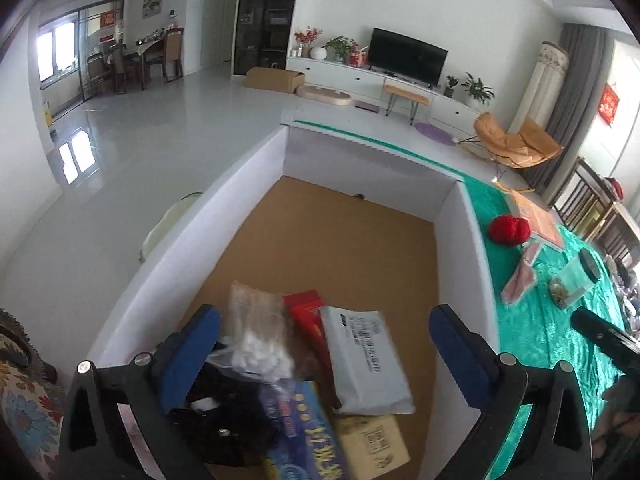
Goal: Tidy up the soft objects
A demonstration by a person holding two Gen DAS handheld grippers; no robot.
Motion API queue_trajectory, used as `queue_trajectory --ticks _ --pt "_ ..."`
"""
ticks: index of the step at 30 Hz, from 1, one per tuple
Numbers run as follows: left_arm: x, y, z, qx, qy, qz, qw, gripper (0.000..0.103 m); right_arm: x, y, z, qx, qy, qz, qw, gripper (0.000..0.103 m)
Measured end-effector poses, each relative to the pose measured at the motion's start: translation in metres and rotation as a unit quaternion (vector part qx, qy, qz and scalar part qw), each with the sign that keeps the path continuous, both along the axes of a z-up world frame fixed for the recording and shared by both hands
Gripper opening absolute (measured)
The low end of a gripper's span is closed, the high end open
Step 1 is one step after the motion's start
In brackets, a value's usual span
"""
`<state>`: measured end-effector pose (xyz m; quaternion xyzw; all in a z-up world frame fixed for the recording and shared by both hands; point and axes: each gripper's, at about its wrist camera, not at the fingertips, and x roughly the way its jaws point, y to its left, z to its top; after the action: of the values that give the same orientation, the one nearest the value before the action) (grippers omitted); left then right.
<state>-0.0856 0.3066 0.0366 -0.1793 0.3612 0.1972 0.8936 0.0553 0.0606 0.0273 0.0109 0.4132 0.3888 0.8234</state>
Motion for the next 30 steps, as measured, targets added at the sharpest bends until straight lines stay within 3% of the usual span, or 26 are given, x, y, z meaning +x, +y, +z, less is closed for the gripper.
queue_trajectory --ticks 3,6,10,13,20,27,30 --pt "0.019 -0.039 0.007 -0.014 -0.026 -0.047 0.9984 0.103 0.012 -0.052 -0.03 -0.084 -0.055 -0.087 0.991 0.077" --pt "0.043 -0.09 0.011 -0.031 -0.039 -0.103 0.9934 0.103 0.022 -0.107 -0.07 -0.146 -0.067 -0.158 0.974 0.077" --pt "0.078 -0.162 -0.003 -0.055 -0.021 -0.186 0.9808 0.103 0.028 -0.169 -0.107 -0.161 -0.04 -0.218 0.962 0.077" --pt "0.104 -0.21 -0.025 -0.057 0.005 -0.228 0.9719 0.103 0.022 -0.187 -0.12 -0.171 -0.036 -0.233 0.957 0.077" --pt "0.147 -0.259 -0.084 -0.027 0.075 -0.234 0.9689 0.103 0.045 -0.201 -0.124 -0.167 -0.015 -0.272 0.948 0.077" --pt "0.162 -0.248 -0.128 -0.002 0.103 -0.201 0.9741 0.103 0.058 -0.197 -0.129 -0.186 -0.018 -0.289 0.939 0.077" --pt "0.164 -0.243 -0.14 0.016 0.108 -0.192 0.9752 0.103 0.059 -0.199 -0.131 -0.186 -0.018 -0.288 0.939 0.082"
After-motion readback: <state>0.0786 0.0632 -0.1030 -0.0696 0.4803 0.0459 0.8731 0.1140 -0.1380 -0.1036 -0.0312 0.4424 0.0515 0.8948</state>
